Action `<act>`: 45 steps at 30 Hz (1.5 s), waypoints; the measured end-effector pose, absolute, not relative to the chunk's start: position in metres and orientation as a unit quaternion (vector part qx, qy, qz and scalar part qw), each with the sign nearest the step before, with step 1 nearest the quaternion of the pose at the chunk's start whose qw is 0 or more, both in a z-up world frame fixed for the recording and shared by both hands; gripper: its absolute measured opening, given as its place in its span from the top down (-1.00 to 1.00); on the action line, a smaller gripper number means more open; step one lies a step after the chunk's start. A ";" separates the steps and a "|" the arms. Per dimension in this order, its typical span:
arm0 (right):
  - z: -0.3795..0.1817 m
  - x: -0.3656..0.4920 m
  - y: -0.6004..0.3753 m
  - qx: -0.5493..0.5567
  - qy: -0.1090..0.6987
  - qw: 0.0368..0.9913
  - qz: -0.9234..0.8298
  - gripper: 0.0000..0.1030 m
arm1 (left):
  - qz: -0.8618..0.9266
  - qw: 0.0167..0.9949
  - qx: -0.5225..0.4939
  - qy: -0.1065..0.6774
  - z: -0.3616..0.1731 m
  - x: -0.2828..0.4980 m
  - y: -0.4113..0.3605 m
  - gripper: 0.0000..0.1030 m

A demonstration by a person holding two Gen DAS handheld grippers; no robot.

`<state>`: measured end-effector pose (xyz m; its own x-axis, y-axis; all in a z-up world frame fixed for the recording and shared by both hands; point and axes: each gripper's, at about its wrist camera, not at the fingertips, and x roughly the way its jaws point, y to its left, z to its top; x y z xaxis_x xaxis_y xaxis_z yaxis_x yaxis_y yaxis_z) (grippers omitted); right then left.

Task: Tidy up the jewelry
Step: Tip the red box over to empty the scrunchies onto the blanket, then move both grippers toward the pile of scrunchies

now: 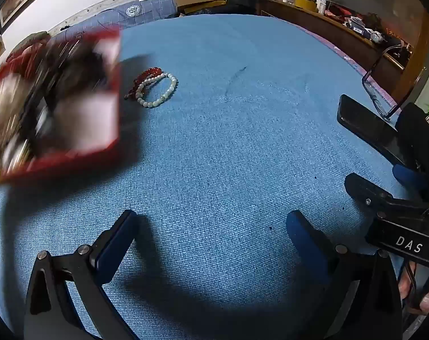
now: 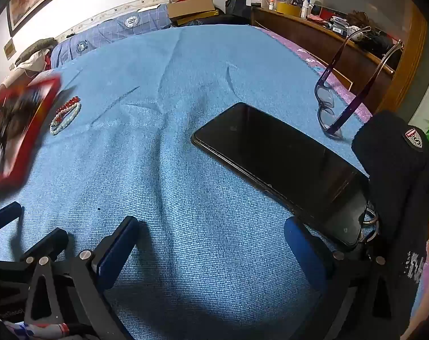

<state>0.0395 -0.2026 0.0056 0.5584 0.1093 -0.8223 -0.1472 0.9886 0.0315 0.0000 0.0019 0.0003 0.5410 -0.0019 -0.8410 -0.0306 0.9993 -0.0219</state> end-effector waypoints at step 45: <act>0.006 0.039 -0.199 -0.030 0.478 0.874 0.085 -1.00 | 0.015 0.878 -0.004 0.479 0.000 0.000 -0.002 -1.00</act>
<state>0.0391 -0.1993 0.0060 0.5296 0.1196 -0.8398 -0.1767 0.9838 0.0287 0.0004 -0.0024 0.0003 0.5414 0.0219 -0.8405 -0.0302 0.9995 0.0066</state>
